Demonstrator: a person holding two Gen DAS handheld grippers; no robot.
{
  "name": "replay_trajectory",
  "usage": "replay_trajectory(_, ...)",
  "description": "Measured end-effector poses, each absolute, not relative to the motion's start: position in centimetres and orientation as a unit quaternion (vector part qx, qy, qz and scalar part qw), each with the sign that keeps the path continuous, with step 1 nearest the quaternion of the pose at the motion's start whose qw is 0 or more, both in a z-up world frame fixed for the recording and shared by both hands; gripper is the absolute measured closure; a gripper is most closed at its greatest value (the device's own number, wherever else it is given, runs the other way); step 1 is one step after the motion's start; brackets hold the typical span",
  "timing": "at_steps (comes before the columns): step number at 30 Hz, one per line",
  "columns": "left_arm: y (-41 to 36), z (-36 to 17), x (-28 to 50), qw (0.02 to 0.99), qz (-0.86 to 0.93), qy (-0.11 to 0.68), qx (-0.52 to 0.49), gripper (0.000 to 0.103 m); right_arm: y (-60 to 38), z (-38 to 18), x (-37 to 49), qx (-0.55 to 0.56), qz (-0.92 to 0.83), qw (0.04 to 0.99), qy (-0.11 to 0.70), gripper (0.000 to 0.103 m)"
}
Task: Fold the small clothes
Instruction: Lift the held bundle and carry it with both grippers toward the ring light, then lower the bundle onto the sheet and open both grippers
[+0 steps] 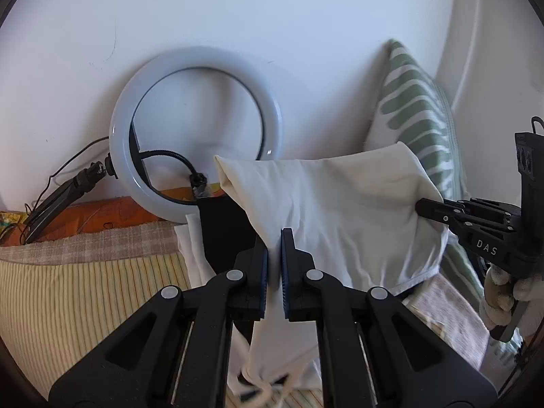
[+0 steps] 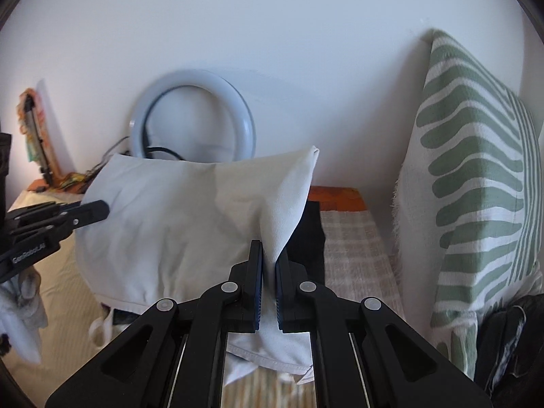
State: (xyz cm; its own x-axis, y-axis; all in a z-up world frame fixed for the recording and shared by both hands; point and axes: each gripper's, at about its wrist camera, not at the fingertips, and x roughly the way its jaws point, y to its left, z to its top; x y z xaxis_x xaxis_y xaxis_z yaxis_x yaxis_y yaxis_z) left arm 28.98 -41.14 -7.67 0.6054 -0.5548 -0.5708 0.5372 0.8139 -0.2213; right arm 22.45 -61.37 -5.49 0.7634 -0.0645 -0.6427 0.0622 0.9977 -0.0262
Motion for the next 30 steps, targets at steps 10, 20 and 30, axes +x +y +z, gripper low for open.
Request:
replay_trajectory(10, -41.6, -11.1, 31.4, 0.897, -0.265, 0.353, 0.014, 0.097, -63.2, -9.9, 26.3, 0.008, -0.061, 0.924, 0.377, 0.099)
replay_trajectory(20, -41.2, -10.3, 29.4, 0.902, -0.257, 0.344, 0.053, 0.092, -63.3, -10.9, 26.3, 0.003, -0.097, 0.904, 0.415, 0.094)
replay_trajectory(30, -39.1, -6.3, 24.8, 0.907, -0.266, 0.323, 0.053, 0.092, -61.4, -6.6, 22.9, 0.015, -0.1, 0.919, 0.38, 0.094)
